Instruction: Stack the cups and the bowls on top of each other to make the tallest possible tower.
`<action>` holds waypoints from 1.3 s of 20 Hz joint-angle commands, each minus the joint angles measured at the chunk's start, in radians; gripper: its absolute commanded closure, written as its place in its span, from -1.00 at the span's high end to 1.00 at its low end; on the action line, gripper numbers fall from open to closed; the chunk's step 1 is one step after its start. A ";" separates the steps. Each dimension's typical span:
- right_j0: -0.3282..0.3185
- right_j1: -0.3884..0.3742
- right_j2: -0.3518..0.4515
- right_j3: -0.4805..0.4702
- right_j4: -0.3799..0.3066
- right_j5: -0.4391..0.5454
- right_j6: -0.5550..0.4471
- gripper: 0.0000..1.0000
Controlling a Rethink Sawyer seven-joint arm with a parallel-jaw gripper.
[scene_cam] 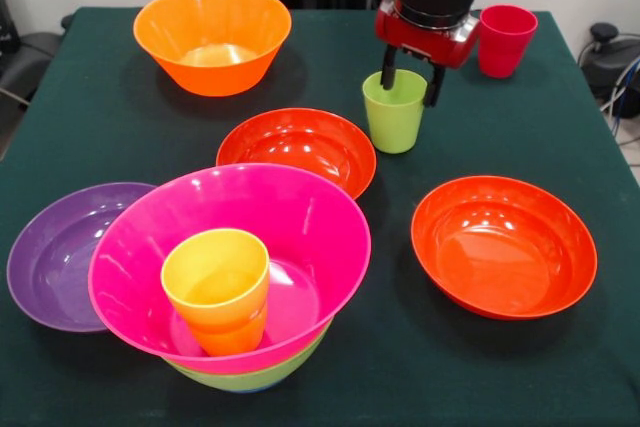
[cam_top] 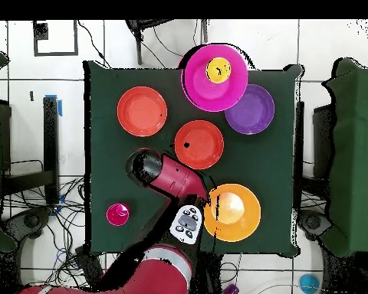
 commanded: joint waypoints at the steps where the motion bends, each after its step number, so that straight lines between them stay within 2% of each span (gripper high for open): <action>1: 0.008 0.026 0.142 0.041 -0.044 -0.077 0.126 1.00; 14: 0.015 0.074 0.154 -0.001 -0.031 -0.103 0.145 1.00; 26: 0.026 0.076 0.146 -0.007 -0.028 -0.100 0.155 1.00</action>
